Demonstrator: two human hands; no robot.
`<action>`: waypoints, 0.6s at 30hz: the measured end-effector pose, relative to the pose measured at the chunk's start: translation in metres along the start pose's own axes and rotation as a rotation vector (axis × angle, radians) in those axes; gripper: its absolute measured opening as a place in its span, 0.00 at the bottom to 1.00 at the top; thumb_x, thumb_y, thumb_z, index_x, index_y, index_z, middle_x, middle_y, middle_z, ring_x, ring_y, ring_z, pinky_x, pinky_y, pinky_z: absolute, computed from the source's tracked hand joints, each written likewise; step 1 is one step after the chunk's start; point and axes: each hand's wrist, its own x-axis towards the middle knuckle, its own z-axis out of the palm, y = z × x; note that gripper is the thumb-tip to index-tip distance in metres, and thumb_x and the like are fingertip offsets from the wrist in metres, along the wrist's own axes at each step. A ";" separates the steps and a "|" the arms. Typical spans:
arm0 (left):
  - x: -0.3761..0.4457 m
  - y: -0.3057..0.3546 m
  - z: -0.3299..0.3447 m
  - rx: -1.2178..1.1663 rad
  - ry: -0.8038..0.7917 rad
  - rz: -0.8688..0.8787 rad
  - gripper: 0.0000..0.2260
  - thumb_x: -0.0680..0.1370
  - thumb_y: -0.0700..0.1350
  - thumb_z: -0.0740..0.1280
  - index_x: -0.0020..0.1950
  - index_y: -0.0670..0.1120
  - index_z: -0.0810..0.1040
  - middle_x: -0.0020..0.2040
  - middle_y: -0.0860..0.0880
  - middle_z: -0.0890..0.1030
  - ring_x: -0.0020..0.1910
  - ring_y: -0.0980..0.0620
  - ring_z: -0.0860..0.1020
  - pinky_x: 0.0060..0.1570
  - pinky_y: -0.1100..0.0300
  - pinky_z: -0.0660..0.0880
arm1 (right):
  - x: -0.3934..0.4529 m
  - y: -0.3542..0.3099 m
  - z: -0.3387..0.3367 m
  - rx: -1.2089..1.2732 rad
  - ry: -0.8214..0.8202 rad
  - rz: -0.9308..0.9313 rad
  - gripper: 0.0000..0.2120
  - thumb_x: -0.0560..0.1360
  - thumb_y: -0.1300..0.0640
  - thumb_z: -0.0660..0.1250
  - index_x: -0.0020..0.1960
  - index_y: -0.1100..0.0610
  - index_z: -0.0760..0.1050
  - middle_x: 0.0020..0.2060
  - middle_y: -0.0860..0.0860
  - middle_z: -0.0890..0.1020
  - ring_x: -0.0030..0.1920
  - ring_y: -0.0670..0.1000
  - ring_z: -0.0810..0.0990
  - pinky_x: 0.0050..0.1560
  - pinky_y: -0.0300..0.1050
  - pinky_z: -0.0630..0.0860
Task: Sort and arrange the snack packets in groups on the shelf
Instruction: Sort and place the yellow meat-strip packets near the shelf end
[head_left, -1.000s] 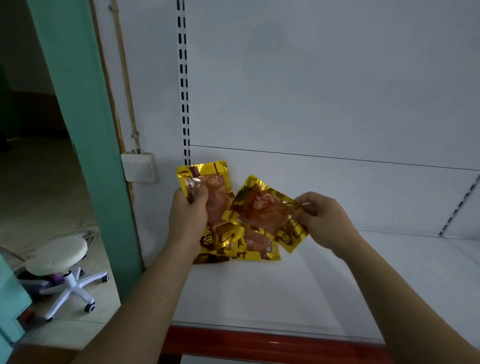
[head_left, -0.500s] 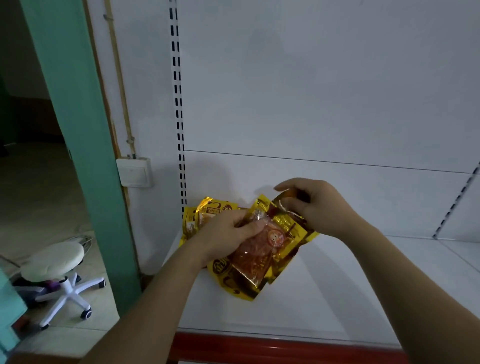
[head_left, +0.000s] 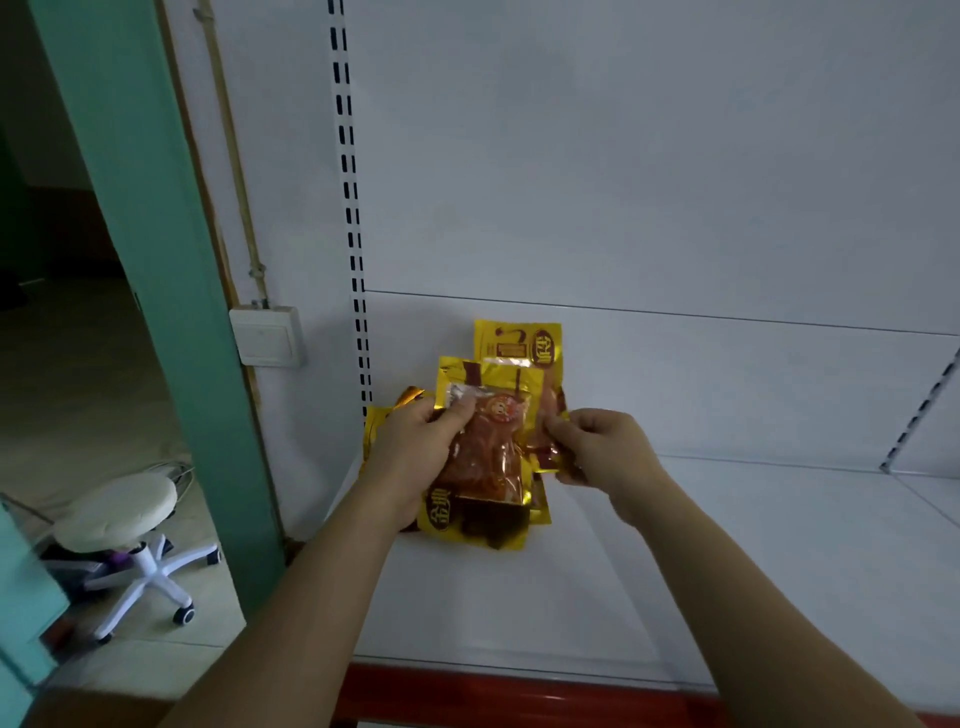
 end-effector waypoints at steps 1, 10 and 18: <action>0.002 0.001 -0.005 -0.050 0.040 -0.011 0.09 0.82 0.52 0.69 0.49 0.50 0.87 0.48 0.48 0.88 0.50 0.47 0.87 0.58 0.43 0.81 | 0.002 -0.001 -0.003 -0.042 0.024 0.029 0.13 0.78 0.55 0.71 0.42 0.65 0.80 0.34 0.56 0.82 0.32 0.50 0.81 0.31 0.40 0.79; 0.009 -0.002 -0.034 -0.253 0.217 -0.123 0.12 0.85 0.44 0.61 0.47 0.49 0.82 0.38 0.52 0.86 0.44 0.52 0.83 0.42 0.56 0.75 | 0.002 0.021 0.021 -0.742 -0.085 0.060 0.24 0.80 0.45 0.60 0.31 0.57 0.74 0.21 0.49 0.78 0.19 0.46 0.72 0.28 0.37 0.69; 0.011 0.000 -0.008 -0.396 0.124 -0.115 0.10 0.82 0.35 0.65 0.50 0.46 0.85 0.47 0.46 0.88 0.51 0.46 0.86 0.57 0.47 0.81 | -0.022 0.010 0.009 -0.381 0.157 -0.121 0.25 0.80 0.38 0.61 0.43 0.59 0.81 0.37 0.54 0.85 0.40 0.54 0.83 0.40 0.50 0.81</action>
